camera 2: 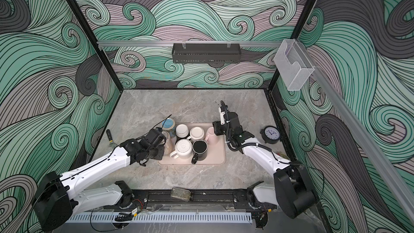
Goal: Turn the mug right side up
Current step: 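Lift the pale pink mug with the left gripper while the right opens toward it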
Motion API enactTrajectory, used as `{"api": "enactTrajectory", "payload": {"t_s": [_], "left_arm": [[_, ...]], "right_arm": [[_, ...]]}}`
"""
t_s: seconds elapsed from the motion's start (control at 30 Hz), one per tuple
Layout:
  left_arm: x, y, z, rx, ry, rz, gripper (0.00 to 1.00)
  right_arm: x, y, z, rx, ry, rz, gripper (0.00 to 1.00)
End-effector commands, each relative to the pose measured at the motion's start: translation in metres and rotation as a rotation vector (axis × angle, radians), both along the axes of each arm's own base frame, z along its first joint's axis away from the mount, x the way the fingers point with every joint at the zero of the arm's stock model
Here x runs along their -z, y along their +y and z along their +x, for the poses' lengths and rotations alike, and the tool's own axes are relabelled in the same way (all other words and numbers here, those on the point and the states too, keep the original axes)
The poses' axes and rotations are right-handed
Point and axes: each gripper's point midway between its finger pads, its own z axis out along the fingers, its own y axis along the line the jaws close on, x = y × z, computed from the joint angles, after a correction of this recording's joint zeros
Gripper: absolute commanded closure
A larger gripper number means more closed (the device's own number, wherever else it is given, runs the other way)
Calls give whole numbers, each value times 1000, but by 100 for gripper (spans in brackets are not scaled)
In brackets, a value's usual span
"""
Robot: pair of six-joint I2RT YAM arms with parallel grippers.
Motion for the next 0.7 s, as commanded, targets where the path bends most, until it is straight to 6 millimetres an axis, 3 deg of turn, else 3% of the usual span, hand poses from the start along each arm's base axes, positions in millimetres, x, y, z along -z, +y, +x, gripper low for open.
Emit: {"api": "enactTrajectory", "payload": {"t_s": [0.0,0.3,0.47,0.67], "left_arm": [[-40,-5,10,28,-97,-34,100],[-79,-14,-8,135,-100,-113,100],[-134,-29,-5,161,-220,-260,100],[-209,-60,21,164,-511,-558,100]], "right_arm": [[-24,11,0,-29,-24,68,50],[-57,21,-7,-77,-66,153,51],[-83,33,-13,-118,-63,248,51],[-115,46,-23,-176,-83,390,51]]}}
